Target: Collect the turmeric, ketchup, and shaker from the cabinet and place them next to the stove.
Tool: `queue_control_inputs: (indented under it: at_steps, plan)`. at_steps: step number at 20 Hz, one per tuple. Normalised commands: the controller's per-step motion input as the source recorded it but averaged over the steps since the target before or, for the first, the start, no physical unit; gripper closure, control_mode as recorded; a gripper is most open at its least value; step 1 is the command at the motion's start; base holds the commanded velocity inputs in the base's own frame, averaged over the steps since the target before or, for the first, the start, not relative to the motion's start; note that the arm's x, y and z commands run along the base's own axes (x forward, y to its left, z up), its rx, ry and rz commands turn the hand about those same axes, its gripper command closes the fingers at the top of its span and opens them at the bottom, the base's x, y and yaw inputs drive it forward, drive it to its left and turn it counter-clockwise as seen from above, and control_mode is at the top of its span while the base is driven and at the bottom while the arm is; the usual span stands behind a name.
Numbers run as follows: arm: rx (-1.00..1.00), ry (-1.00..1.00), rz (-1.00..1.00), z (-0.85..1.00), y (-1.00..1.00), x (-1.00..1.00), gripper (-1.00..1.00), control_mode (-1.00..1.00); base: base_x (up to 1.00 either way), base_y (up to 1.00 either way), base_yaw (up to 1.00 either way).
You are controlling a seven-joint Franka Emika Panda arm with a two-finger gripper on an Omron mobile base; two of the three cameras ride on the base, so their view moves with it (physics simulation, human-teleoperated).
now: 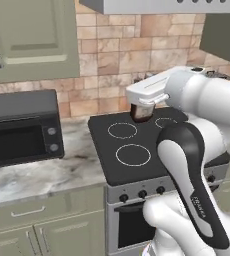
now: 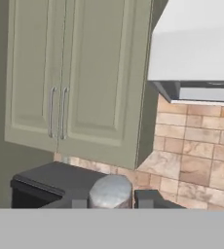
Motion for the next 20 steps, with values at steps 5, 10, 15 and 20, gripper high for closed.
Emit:
queue_control_inputs:
  at_steps: [5,10,15,20]
  plan:
    - [0.0,0.0,0.0,0.0,0.0,0.0,1.0,1.0,0.73,0.0,0.29]
    - [0.0,0.0,0.0,0.0,0.0,0.0,1.0,1.0,0.38,0.0,0.27]
    - [0.01,-0.05,0.18,-0.36,-0.13,-0.11,1.0,-1.0,0.0,-0.01,0.05]
    - [0.01,-0.03,0.21,-0.58,-0.23,0.02,1.0,-1.0,0.0,0.0,0.0]
